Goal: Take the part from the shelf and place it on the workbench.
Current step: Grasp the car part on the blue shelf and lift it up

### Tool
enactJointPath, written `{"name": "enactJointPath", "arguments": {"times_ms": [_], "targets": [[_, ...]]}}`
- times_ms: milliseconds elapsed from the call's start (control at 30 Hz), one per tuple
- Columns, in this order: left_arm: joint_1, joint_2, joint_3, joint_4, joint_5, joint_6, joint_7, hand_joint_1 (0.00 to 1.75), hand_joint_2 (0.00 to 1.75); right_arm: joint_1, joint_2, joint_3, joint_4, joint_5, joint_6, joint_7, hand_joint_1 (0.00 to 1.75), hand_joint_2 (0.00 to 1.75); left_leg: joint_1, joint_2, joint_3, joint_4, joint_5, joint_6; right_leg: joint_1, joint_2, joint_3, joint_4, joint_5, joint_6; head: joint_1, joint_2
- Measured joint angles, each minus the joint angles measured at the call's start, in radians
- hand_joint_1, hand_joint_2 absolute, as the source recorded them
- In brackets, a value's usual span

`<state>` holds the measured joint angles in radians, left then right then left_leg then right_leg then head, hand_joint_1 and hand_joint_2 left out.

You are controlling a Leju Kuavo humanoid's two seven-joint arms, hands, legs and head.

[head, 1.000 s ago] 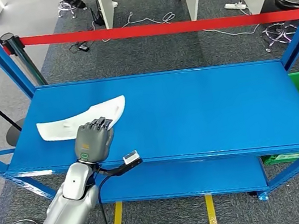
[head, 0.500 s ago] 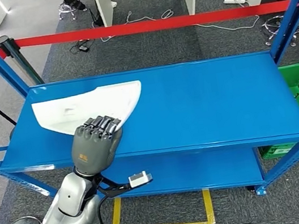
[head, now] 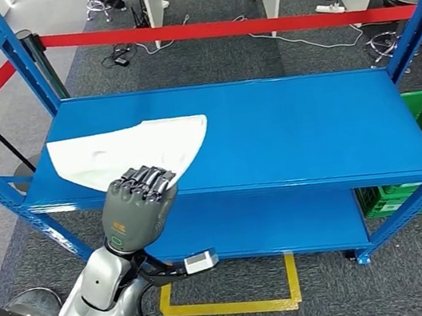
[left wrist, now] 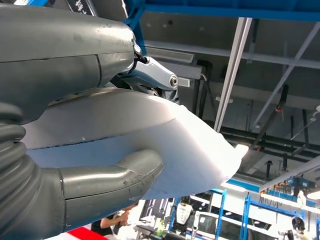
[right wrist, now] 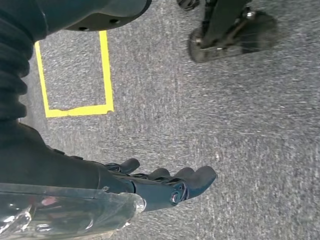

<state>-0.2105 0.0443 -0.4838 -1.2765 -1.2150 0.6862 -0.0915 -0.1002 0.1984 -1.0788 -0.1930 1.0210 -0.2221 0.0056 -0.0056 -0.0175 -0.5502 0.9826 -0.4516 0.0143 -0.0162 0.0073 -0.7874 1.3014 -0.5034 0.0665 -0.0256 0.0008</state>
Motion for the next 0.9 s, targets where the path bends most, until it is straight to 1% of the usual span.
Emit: {"name": "enactJointPath", "arguments": {"times_ms": [33,67,100,133,167,200,233,267,300,333,367,400,433,467,500,533,567,600,633,667,700,733,767,800,833,867,900], "targets": [[0.000,0.001,-0.001,0.001,0.000,0.000,0.001,1.75,1.75,0.000,0.000,0.000,0.000,0.001,-0.001,0.000,0.00,1.75,-0.001,-0.005,-0.006,0.000,0.005,-0.001,0.002,0.001,0.030,-0.023,0.010,-0.003,0.000,0.000],[0.000,0.003,-0.002,0.002,0.000,-0.001,0.003,1.75,1.75,0.000,0.000,0.000,0.000,0.001,-0.001,0.001,0.00,1.75,-0.002,-0.010,-0.010,0.001,0.008,-0.003,0.004,0.005,0.080,-0.083,0.030,-0.008,0.000,0.000],[0.000,0.004,-0.003,0.003,0.000,-0.001,0.005,1.75,1.75,-0.001,0.000,0.000,0.000,0.002,-0.002,0.002,0.00,1.75,-0.002,-0.015,-0.013,0.001,0.011,-0.006,0.005,0.016,0.135,-0.157,0.039,-0.013,0.000,0.000],[-0.001,0.004,-0.004,0.004,0.000,-0.001,0.007,1.75,1.75,-0.002,0.000,0.000,0.000,0.002,-0.002,0.003,0.00,1.75,-0.002,-0.019,-0.015,0.002,0.014,-0.009,0.006,0.026,0.180,-0.218,0.048,-0.018,-0.001,0.000],[-0.002,0.005,-0.005,0.004,0.000,-0.001,0.009,1.75,1.75,-0.002,0.000,0.000,0.000,0.003,-0.003,0.004,0.00,1.75,-0.002,-0.024,-0.016,0.003,0.016,-0.014,0.007,0.034,0.210,-0.259,0.049,-0.021,0.000,0.000],[-0.003,0.005,-0.006,0.004,0.000,-0.001,0.010,1.75,1.75,-0.002,0.000,0.000,0.000,0.003,-0.003,0.005,0.00,1.75,-0.001,-0.028,-0.018,0.003,0.018,-0.018,0.008,0.038,0.221,-0.275,0.045,-0.025,0.000,0.000],[-0.003,0.006,-0.007,0.004,0.000,-0.001,0.011,1.75,1.75,-0.002,0.000,0.000,0.000,0.004,-0.003,0.006,0.00,1.75,-0.001,-0.033,-0.019,0.003,0.021,-0.024,0.009,0.035,0.220,-0.275,0.049,-0.027,0.001,0.000],[-0.003,0.007,-0.008,0.004,0.000,-0.001,0.011,1.75,1.75,-0.002,0.000,0.000,-0.001,0.004,-0.003,0.006,0.00,1.75,0.000,-0.037,-0.021,0.003,0.023,-0.029,0.008,0.029,0.220,-0.280,0.049,-0.032,0.003,0.000],[-0.004,0.009,-0.010,0.005,0.000,-0.001,0.011,1.75,1.75,-0.002,0.000,0.000,-0.001,0.004,-0.003,0.006,0.00,1.75,0.000,-0.035,-0.026,0.007,0.018,-0.035,0.006,0.023,0.219,-0.283,0.052,-0.038,0.001,0.000],[-0.005,0.010,-0.011,0.005,0.000,-0.002,0.012,1.75,1.75,-0.003,0.000,0.000,-0.001,0.005,-0.002,0.006,0.00,1.75,0.000,-0.027,-0.037,0.028,0.002,-0.042,0.003,0.015,0.219,-0.287,0.055,-0.044,-0.002,0.000],[-0.007,0.011,-0.012,0.006,0.000,-0.002,0.012,1.75,1.75,-0.003,0.001,0.000,-0.001,0.005,-0.001,0.006,0.00,1.75,0.002,-0.016,-0.058,0.069,-0.025,-0.049,0.001,0.007,0.218,-0.290,0.058,-0.049,-0.005,0.000],[-0.009,0.012,-0.013,0.007,0.000,-0.003,0.012,1.75,1.75,-0.002,0.001,0.000,-0.001,0.005,-0.001,0.006,0.00,1.75,0.004,-0.005,-0.088,0.130,-0.059,-0.056,0.001,-0.001,0.216,-0.291,0.059,-0.051,-0.010,0.000],[-0.010,0.012,-0.015,0.009,0.000,-0.005,0.013,1.75,1.75,0.000,0.001,0.000,-0.001,0.005,0.000,0.006,0.00,1.75,0.008,0.000,-0.122,0.199,-0.090,-0.062,0.000,-0.009,0.215,-0.291,0.060,-0.052,-0.011,0.000],[-0.009,0.013,-0.016,0.011,0.000,-0.006,0.013,1.75,1.75,0.001,0.001,0.000,-0.001,0.006,0.000,0.006,0.00,1.75,0.011,0.003,-0.148,0.255,-0.107,-0.067,0.000,-0.018,0.213,-0.291,0.060,-0.052,-0.012,0.000],[-0.009,0.015,-0.017,0.014,0.000,-0.007,0.014,1.75,1.75,0.002,0.001,0.000,-0.001,0.006,0.000,0.006,0.00,1.75,0.015,0.004,-0.162,0.282,-0.105,-0.071,0.000,-0.027,0.213,-0.291,0.060,-0.052,-0.012,0.000],[-0.008,0.017,-0.017,0.017,0.000,-0.008,0.015,1.75,1.75,0.002,0.001,0.000,-0.001,0.007,0.001,0.006,0.00,1.75,0.018,0.006,-0.155,0.269,-0.082,-0.075,-0.002,-0.035,0.213,-0.291,0.060,-0.051,-0.012,0.000],[-0.008,0.018,-0.017,0.019,0.000,-0.008,0.016,1.75,1.75,0.001,0.001,0.000,-0.001,0.007,0.001,0.006,0.00,1.75,0.020,0.012,-0.131,0.221,-0.047,-0.078,-0.004,-0.042,0.214,-0.291,0.060,-0.048,-0.012,0.000],[-0.009,0.020,-0.017,0.021,0.000,-0.009,0.017,1.75,1.75,0.000,0.001,0.000,-0.001,0.008,0.001,0.007,0.00,1.75,0.023,0.028,-0.094,0.152,-0.010,-0.082,-0.005,-0.049,0.215,-0.290,0.059,-0.043,-0.012,0.000],[-0.010,0.020,-0.017,0.022,0.000,-0.009,0.018,1.75,1.75,0.000,0.000,0.000,-0.002,0.009,0.002,0.007,0.00,1.75,0.021,0.045,-0.059,0.086,0.014,-0.083,-0.004,-0.055,0.215,-0.290,0.058,-0.037,-0.014,0.000],[-0.012,0.020,-0.018,0.022,0.000,-0.009,0.018,1.75,1.75,-0.001,0.000,0.000,-0.002,0.010,0.002,0.007,0.00,1.75,0.019,0.059,-0.035,0.039,0.026,-0.078,-0.003,-0.060,0.215,-0.289,0.057,-0.030,-0.014,0.000],[-0.013,0.020,-0.019,0.023,0.000,-0.009,0.019,1.75,1.75,-0.001,0.000,0.000,-0.002,0.010,0.002,0.007,0.00,1.75,0.017,0.067,-0.024,0.014,0.027,-0.069,0.000,-0.066,0.215,-0.288,0.056,-0.023,-0.015,0.000],[-0.014,0.021,-0.019,0.024,0.000,-0.009,0.019,1.75,1.75,0.000,0.000,0.000,-0.003,0.011,0.002,0.007,0.00,1.75,0.014,0.063,-0.024,0.008,0.022,-0.057,0.002,-0.073,0.216,-0.288,0.056,-0.018,-0.016,0.000],[-0.014,0.021,-0.019,0.026,0.000,-0.009,0.020,1.75,1.75,0.000,0.000,0.000,-0.003,0.012,0.001,0.007,0.00,1.75,0.014,0.055,-0.028,0.007,0.022,-0.045,0.001,-0.080,0.218,-0.289,0.056,-0.013,-0.015,0.000],[-0.014,0.022,-0.019,0.027,0.000,-0.009,0.021,1.75,1.75,0.000,0.000,0.000,-0.003,0.012,0.001,0.007,0.00,1.75,0.014,0.046,-0.030,0.006,0.022,-0.037,0.000,-0.080,0.217,-0.286,0.050,-0.007,-0.015,0.000],[-0.014,0.023,-0.019,0.029,0.000,-0.009,0.022,1.75,1.75,-0.001,0.000,0.000,-0.003,0.012,0.001,0.007,0.00,1.75,0.015,0.038,-0.031,0.005,0.024,-0.029,-0.003,-0.070,0.210,-0.270,0.037,-0.003,-0.013,0.000],[-0.015,0.023,-0.019,0.030,0.000,-0.009,0.023,1.75,1.75,-0.001,0.000,0.000,-0.003,0.012,0.001,0.007,0.00,1.75,0.015,0.030,-0.032,0.005,0.026,-0.022,-0.003,-0.055,0.193,-0.231,0.012,-0.001,-0.011,0.000],[-0.015,0.023,-0.019,0.031,0.000,-0.009,0.024,1.75,1.75,-0.001,0.000,0.000,-0.003,0.012,0.000,0.007,0.00,1.75,0.015,0.023,-0.033,0.004,0.027,-0.017,-0.003,-0.036,0.165,-0.169,-0.021,0.000,-0.008,0.000]]}}
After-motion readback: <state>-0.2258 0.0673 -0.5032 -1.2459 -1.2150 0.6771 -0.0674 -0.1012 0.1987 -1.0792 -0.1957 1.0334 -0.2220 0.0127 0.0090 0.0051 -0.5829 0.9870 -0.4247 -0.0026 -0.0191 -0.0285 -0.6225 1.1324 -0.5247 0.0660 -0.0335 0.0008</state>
